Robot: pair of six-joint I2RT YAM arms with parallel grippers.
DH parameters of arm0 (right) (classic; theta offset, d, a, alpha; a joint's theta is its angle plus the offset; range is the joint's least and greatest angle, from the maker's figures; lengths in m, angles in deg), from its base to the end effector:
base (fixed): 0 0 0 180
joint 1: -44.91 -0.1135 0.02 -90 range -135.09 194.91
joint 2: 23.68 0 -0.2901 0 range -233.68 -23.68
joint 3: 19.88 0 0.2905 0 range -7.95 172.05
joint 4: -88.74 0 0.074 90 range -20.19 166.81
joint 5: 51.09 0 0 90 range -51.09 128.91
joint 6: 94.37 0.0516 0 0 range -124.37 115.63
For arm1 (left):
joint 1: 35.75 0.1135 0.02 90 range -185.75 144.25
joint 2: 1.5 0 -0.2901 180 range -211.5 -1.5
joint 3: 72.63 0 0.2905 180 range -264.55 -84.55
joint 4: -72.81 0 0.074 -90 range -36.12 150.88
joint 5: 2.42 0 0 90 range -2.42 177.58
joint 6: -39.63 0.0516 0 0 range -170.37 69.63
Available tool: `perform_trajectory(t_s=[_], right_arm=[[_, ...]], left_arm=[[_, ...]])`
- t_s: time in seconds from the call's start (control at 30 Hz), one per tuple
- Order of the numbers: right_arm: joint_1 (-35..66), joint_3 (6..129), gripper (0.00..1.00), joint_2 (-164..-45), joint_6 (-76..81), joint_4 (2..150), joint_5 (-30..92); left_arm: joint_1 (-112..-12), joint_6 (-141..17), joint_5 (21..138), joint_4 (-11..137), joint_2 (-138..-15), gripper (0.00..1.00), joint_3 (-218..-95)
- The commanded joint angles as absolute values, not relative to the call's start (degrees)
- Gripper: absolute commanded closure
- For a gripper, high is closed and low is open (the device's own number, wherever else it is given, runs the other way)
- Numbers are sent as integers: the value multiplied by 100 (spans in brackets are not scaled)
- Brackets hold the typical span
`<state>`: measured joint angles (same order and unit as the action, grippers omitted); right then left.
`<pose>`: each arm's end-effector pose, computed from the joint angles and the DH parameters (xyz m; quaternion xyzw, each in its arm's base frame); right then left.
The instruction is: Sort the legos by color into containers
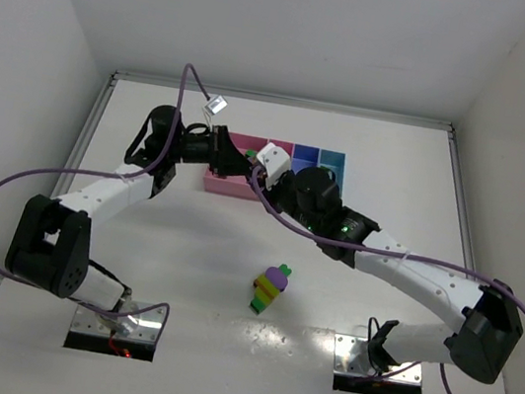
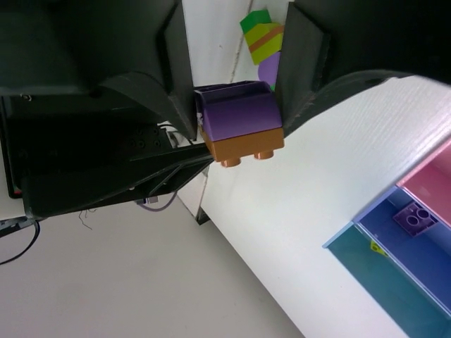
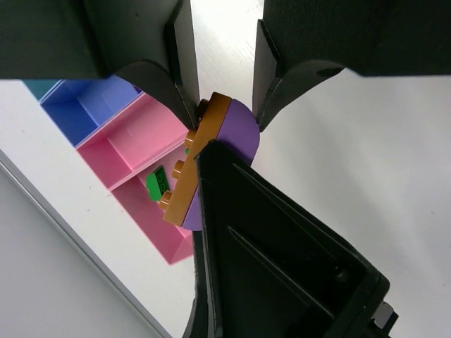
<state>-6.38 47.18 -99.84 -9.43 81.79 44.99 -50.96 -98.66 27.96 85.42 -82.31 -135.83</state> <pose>0.2281 0.2758 0.3146 -0.3486 0.7183 0.1968 0.5690 0.3263 -0.1349 0.3033 0.1398 0.7089 -0.6201 0.3056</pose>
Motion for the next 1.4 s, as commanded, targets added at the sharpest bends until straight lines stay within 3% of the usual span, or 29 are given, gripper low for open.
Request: perform_trajectory(t_s=[0.0,0.17,0.3,0.37,0.5,1.2,1.37], right_arm=[[-668,4742,100,-9855,-1044,8648,4813],[-668,4742,100,-9909,-1044,8648,5006],[-615,4794,100,-9961,-991,8648,5068],[-615,4794,100,-9961,-991,8648,5121],[-615,4794,100,-9961,-991,8648,5121],[-677,4557,100,-9750,-1096,8534,5007],[-677,4557,100,-9750,-1096,8534,4955]], left_arm=[[-5140,-9853,2711,8637,-8262,55,-13825],[-5087,-9731,2597,8445,-8315,63,-13825],[-5087,-9616,2544,8321,-8315,55,-13878],[-5087,-9616,2544,8260,-8315,45,-13878],[-5087,-9563,2544,8145,-8315,38,-13878],[-5087,-9616,2597,8251,-8315,37,-13930],[-5087,-9616,2597,8303,-8315,44,-13930]])
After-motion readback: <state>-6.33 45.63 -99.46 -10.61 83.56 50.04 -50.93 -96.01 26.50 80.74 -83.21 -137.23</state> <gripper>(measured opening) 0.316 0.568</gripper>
